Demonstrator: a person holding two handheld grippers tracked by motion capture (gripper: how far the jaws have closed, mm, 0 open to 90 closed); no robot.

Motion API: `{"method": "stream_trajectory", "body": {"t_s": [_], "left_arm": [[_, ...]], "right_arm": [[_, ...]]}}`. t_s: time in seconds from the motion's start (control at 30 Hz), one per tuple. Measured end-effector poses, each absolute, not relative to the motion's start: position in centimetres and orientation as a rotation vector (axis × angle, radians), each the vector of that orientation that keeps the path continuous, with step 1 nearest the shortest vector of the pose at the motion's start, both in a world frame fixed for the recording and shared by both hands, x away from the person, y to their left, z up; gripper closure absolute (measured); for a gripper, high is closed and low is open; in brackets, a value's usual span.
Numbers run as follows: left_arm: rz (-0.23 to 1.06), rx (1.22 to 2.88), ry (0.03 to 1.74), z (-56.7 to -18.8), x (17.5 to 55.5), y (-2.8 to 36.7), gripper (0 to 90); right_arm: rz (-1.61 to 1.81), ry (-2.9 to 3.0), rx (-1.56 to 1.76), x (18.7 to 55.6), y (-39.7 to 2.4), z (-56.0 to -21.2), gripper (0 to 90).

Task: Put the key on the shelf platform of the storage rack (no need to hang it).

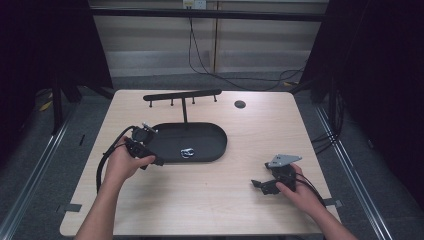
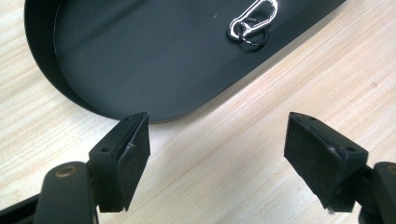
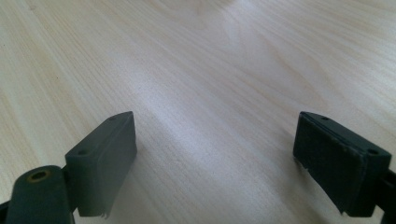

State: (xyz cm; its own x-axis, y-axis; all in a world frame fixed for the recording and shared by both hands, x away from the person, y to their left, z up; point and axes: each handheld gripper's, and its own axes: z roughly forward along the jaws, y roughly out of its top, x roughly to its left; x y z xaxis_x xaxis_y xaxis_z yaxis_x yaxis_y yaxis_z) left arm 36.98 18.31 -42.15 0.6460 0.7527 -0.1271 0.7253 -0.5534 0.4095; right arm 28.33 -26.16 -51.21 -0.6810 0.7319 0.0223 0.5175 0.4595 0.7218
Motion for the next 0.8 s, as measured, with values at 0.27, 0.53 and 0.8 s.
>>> {"method": "stream_trajectory", "body": {"t_s": [0.27,0.53,0.8], "left_arm": [[0.084,2.419,1.162,-42.4,36.5,19.0,19.7],[0.092,2.415,1.166,-42.6,36.1,19.6,17.9],[0.087,2.399,1.184,-43.2,35.8,20.3,17.5]], "right_arm": [[1.047,2.422,1.068,28.3,-26.2,-51.2,13.0],[1.047,2.422,1.068,28.3,-26.2,-51.2,13.0],[1.047,2.421,1.068,28.3,-26.2,-51.2,13.0]]}}
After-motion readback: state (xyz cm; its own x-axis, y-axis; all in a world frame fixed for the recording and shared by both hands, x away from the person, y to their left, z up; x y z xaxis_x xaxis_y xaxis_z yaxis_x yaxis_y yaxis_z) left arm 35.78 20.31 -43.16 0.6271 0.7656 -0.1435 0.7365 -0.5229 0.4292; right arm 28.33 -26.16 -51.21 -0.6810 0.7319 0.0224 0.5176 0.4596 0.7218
